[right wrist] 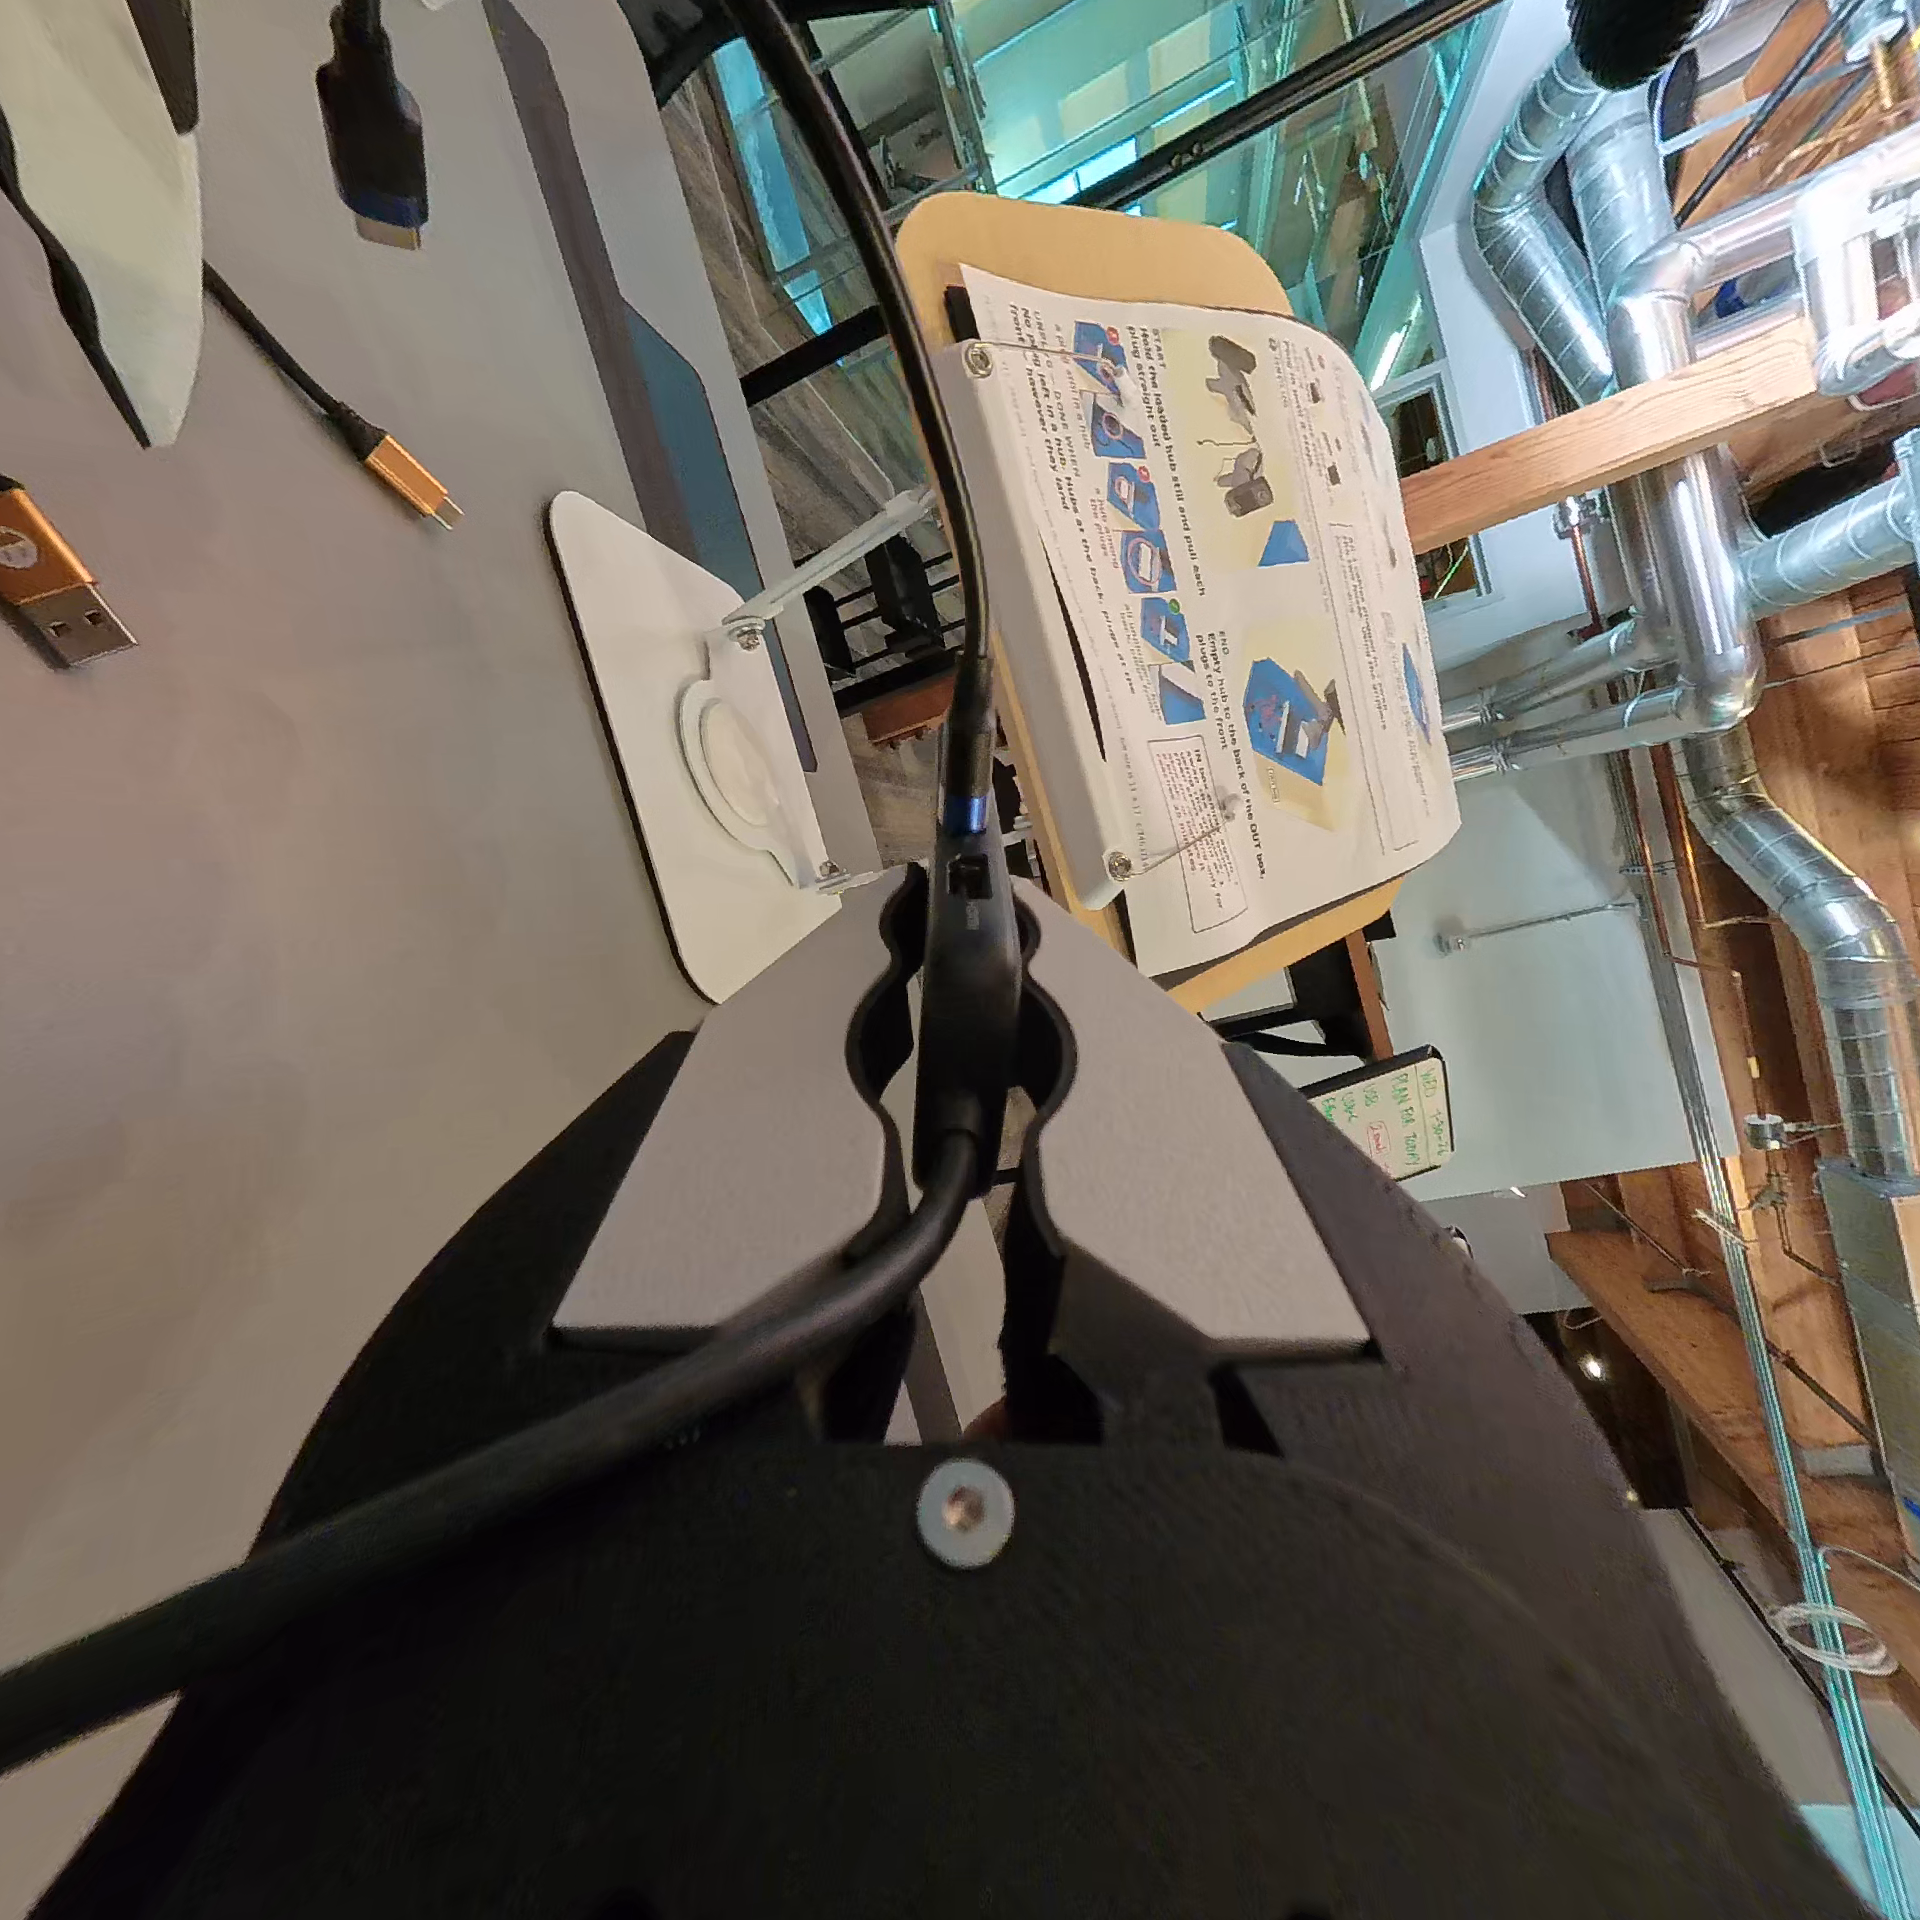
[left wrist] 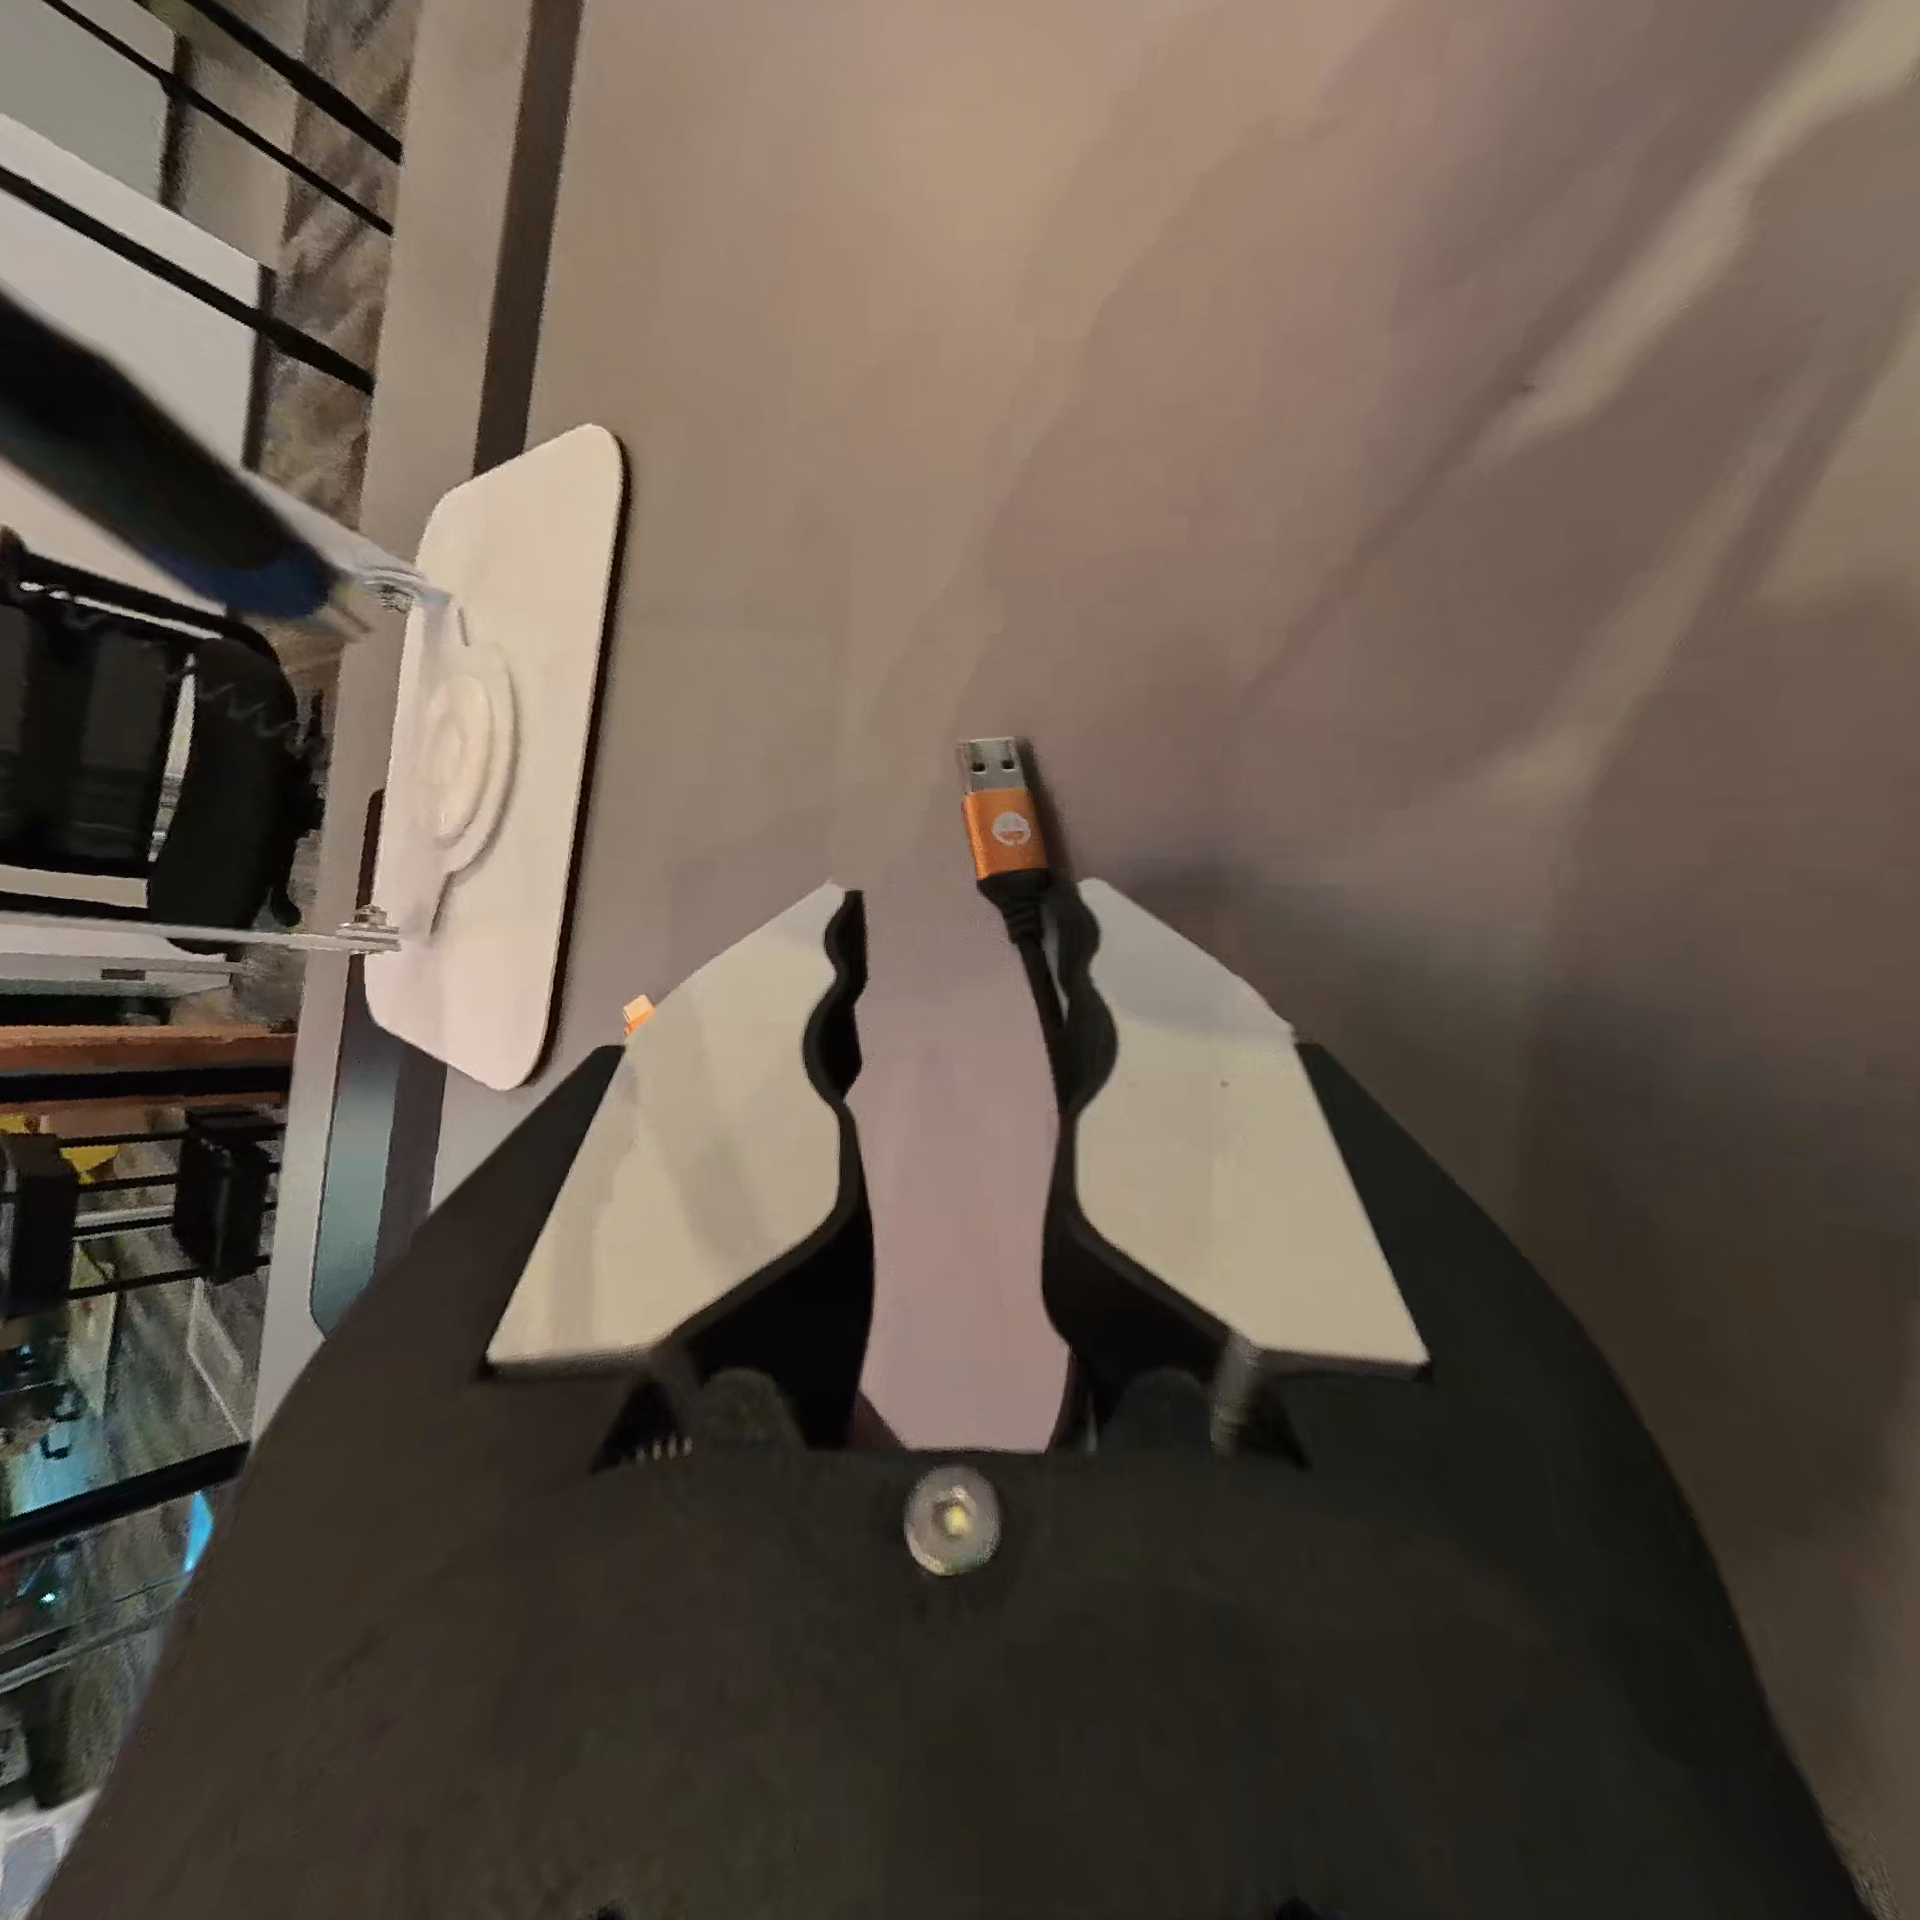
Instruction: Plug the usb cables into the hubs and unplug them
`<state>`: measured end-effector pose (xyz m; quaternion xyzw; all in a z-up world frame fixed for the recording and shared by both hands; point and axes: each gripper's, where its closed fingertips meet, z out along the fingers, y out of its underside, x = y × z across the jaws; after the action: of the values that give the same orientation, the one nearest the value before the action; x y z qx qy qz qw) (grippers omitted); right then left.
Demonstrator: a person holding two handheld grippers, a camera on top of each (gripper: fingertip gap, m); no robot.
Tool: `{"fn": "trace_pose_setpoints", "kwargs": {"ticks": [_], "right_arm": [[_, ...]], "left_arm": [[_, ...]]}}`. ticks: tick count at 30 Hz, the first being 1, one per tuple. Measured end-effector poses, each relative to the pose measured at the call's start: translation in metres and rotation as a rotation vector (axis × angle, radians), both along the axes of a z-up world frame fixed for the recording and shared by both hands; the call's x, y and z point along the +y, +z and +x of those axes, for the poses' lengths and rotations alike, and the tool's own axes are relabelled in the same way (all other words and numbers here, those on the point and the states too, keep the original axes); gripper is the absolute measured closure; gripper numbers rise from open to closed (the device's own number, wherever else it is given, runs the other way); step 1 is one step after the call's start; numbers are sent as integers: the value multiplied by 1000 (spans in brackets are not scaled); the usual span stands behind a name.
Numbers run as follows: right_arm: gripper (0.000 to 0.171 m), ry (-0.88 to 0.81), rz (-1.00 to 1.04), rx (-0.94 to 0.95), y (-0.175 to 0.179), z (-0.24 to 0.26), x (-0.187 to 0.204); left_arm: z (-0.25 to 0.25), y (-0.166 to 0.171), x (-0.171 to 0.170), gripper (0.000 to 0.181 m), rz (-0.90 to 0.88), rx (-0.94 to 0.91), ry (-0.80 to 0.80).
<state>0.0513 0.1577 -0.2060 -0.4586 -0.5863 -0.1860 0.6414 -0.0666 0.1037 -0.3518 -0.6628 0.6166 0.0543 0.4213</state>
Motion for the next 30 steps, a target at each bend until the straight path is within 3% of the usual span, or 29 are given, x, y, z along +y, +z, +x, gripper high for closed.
{"fn": "trace_pose_setpoints", "kwargs": {"ticks": [1, 6, 15, 30], "right_arm": [[161, 1, -2, -3, -1, 0, 0], [161, 7, -5, -1, -2, -2, -1], [162, 23, -13, -5, -8, -4, -3], [161, 71, 14, -60, -22, -6, -9]], "left_arm": [[0, -5, 0, 143, -12, 20, -4], [5, -15, 2, 167, -80, 37, -25], [2, -14, 12, 170, -117, -26, 7], [20, 53, 10, 171, -460, -460, 15]]}}
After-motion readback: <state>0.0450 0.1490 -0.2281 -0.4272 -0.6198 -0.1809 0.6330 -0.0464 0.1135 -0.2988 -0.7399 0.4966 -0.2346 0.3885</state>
